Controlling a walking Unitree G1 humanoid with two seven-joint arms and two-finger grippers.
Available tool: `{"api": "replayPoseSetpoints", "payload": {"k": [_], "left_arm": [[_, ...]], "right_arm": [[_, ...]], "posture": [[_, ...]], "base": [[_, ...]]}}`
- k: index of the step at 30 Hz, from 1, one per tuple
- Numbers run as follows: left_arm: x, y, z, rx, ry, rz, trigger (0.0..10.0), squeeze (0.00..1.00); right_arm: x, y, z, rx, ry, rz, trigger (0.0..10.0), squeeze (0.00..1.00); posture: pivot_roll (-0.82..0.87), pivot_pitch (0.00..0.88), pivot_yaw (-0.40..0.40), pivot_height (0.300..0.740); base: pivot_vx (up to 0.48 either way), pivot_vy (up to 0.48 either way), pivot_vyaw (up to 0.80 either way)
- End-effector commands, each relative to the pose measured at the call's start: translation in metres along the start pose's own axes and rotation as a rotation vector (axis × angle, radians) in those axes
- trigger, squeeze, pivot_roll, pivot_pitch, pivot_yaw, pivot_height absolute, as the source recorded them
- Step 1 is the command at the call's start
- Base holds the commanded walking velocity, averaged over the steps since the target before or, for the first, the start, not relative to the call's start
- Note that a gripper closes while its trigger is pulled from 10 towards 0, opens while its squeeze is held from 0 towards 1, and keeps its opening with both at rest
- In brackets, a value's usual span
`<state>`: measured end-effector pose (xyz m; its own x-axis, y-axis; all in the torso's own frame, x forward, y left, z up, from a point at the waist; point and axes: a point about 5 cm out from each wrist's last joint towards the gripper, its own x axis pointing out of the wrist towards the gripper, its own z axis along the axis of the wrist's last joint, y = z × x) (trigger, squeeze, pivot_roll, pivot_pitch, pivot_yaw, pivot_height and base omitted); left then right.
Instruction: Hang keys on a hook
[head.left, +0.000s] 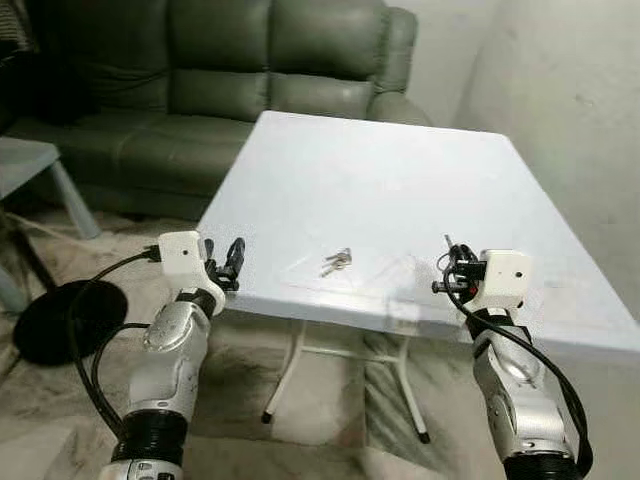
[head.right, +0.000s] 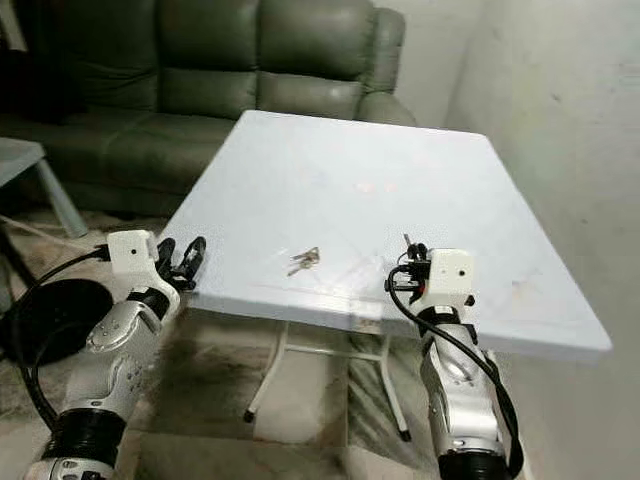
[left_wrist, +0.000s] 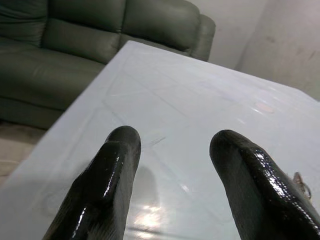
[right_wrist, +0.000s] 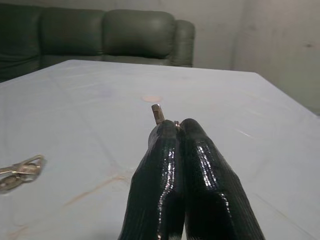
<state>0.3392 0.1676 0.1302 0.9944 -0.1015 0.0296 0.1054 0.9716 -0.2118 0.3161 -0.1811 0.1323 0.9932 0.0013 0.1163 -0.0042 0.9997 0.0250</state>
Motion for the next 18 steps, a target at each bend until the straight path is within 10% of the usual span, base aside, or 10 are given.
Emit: {"api": "replayPoseSetpoints", "payload": {"k": [1, 18], "left_arm": [[0.0021, 0.0018, 0.0043, -0.010, -0.011, 0.012, 10.0, 0.00], [-0.0008, 0.0046, 0.0025, -0.014, -0.008, 0.027, 10.0, 0.00]], "right_arm": [[0.0007, -0.0009, 0.0011, 0.016, -0.006, -0.021, 10.0, 0.00], [-0.0036, 0.0026, -0.0002, 0.005, -0.001, -0.004, 10.0, 0.00]], "posture": [[0.02, 0.000, -0.045, 0.740], [0.02, 0.000, -0.059, 0.740]], "base": [[0.000, 0.000, -0.76], [0.000, 0.063, -0.76]]}}
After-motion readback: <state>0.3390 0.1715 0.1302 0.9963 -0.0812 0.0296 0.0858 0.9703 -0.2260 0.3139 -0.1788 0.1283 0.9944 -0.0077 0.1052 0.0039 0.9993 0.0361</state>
